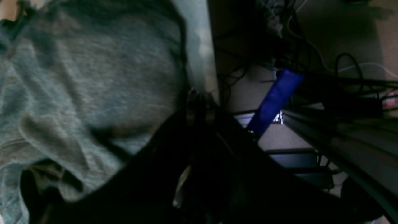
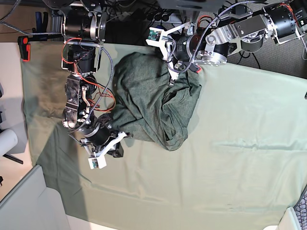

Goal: Fold the T-shirt properly
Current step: 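Grasp the bundle's sides with both grippers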

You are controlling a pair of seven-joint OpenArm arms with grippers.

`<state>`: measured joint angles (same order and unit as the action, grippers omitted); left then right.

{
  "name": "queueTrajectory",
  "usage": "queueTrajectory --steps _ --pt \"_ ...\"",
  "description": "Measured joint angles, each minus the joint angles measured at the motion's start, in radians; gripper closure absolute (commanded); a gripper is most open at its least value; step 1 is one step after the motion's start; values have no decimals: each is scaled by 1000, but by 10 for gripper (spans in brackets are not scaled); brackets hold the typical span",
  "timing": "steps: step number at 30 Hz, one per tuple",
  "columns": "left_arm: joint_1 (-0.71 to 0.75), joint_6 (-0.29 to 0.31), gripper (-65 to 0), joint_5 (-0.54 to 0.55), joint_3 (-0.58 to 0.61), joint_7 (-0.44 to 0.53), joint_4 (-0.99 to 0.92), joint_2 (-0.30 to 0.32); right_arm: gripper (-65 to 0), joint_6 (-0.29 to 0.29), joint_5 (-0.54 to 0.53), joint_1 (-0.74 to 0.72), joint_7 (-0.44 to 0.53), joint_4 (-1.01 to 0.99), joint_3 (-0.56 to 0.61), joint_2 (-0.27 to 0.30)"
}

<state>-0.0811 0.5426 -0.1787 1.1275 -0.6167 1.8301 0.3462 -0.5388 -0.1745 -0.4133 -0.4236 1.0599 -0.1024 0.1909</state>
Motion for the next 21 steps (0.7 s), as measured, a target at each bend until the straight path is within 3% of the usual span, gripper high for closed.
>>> queueTrajectory --steps 4,8,13,17,21 --pt "1 -2 0 8 1 -108 9 -36 0 0 0 -3 0 0 13 -3" --pt "-18 -27 0 38 -9 -165 104 -27 0 0 0 0 0 0 13 3" --pt "-18 16 0 142 -8 -192 237 32 0 0 14 -2 0 0 13 3" --pt "-76 72 0 277 -64 -205 233 99 0 0 15 -2 -4 0 13 11" --pt "-69 107 0 322 -119 -163 230 134 0 0 15 -2 -11 0 13 11"
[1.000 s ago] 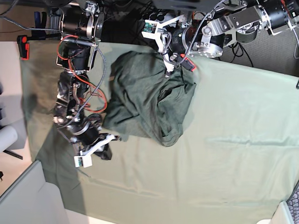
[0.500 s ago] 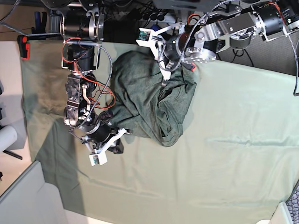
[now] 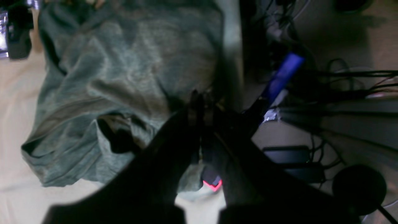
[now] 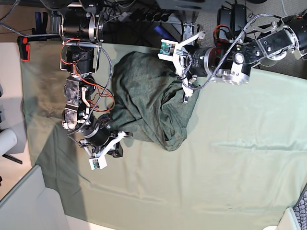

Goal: Fold the T-shirt properly
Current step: 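Grasp the bundle's sides with both grippers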

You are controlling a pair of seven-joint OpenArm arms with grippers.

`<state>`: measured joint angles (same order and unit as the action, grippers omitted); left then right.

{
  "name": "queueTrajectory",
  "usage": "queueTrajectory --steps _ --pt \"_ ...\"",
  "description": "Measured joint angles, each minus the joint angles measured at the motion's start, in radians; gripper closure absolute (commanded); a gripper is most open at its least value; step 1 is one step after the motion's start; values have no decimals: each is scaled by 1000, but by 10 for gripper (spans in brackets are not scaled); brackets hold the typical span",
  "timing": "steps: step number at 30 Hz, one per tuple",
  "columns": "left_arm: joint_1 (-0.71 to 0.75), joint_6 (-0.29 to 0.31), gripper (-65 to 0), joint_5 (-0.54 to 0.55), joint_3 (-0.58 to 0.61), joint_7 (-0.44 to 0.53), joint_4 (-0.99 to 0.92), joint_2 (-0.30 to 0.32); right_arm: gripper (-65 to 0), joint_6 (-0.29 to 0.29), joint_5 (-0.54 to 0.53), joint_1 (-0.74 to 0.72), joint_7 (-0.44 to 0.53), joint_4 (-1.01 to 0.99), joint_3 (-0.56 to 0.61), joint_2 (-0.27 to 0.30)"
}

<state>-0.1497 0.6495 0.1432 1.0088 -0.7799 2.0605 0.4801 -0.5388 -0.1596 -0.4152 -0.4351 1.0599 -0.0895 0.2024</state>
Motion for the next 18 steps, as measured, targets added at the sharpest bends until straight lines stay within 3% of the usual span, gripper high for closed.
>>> queueTrajectory --steps 2,7,18 --pt "-1 34 0 6 -41 9 -18 5 0 0 0 0 0 0 0 0" --pt "0 38 0 67 -89 11 -99 5 0 0 0 0 -32 0 0 0" --pt "-19 40 0 3 -89 136 -272 5 0 0 0 0 -87 0 13 0"
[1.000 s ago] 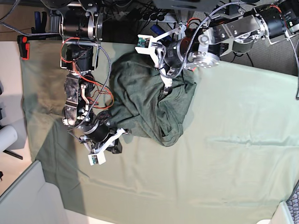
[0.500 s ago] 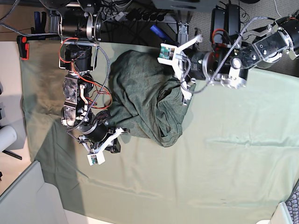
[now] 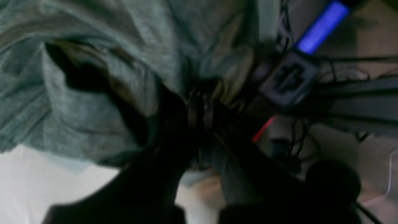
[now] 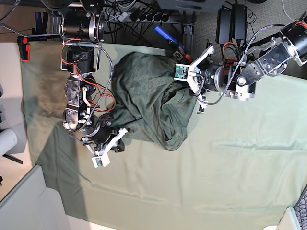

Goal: Fold the T-shirt properly
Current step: 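Grasp the bundle's sides with both grippers, then hold the bundle with both grippers and press it into a square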

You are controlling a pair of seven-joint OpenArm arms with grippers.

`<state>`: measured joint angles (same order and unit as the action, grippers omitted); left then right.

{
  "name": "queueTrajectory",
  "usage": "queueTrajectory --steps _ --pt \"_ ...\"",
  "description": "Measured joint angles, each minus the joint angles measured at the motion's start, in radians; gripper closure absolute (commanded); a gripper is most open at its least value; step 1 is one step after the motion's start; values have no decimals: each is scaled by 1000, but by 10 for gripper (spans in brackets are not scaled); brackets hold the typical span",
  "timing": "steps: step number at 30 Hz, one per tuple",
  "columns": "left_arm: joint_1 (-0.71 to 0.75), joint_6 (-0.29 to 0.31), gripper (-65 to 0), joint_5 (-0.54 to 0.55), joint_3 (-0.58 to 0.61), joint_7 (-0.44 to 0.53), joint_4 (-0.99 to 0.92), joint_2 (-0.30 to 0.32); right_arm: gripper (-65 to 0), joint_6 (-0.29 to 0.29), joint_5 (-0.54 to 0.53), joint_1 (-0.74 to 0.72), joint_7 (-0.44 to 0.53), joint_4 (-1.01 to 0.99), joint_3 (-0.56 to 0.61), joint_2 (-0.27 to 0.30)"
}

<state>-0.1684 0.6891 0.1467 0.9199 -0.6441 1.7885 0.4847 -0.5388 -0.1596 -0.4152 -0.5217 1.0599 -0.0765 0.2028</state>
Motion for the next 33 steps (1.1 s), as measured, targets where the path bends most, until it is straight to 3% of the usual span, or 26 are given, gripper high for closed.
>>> queueTrajectory --steps 9,16,24,33 --pt "-55 10 0 32 3 37 -135 0 0 0 -4 0 -25 0 53 0" --pt "-91 15 0 1 101 88 -183 12 0 0 -30 2 -89 0 69 2" --pt "-208 46 0 56 135 116 -261 5 0 1 -187 39 -117 10 72 78" --pt "-321 45 0 69 135 140 -403 -1 0 1 -281 139 -139 105 72 128"
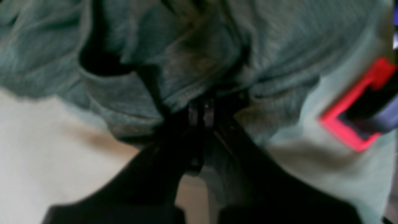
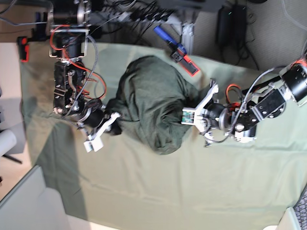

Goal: Fold the T-shirt properly
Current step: 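Hold the bundle with both grippers and press it into a square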

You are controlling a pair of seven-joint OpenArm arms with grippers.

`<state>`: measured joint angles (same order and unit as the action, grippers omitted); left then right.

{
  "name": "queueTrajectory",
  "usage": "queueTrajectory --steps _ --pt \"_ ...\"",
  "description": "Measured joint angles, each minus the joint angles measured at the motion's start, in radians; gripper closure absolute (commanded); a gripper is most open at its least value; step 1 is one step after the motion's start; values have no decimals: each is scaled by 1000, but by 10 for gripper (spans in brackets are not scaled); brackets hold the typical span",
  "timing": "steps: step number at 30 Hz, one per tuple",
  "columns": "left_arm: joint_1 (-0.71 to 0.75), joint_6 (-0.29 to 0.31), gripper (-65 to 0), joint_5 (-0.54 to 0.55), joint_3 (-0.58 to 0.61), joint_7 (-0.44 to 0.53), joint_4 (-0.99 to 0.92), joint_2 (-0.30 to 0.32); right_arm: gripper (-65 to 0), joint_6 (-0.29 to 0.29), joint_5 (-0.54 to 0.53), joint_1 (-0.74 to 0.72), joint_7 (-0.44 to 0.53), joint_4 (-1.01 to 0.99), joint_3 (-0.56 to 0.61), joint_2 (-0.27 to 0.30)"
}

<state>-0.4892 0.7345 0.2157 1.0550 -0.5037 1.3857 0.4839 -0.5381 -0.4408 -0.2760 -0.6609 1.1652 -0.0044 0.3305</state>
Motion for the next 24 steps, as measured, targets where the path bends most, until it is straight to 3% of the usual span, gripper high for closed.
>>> queueTrajectory --steps 8,20,22,24 --pt "-89 -8 0 -52 -1 29 -105 -10 0 -1 -91 153 -118 230 0 15" --pt "-140 -23 0 -87 0 18 -161 -88 0 -1 -106 348 -123 419 0 -40" --pt "-139 -79 0 -87 0 18 -161 -108 0 -1 -105 366 -125 435 0 -55" --pt "-140 -92 0 -87 0 14 -161 -133 0 -1 -101 377 -130 452 0 -68"
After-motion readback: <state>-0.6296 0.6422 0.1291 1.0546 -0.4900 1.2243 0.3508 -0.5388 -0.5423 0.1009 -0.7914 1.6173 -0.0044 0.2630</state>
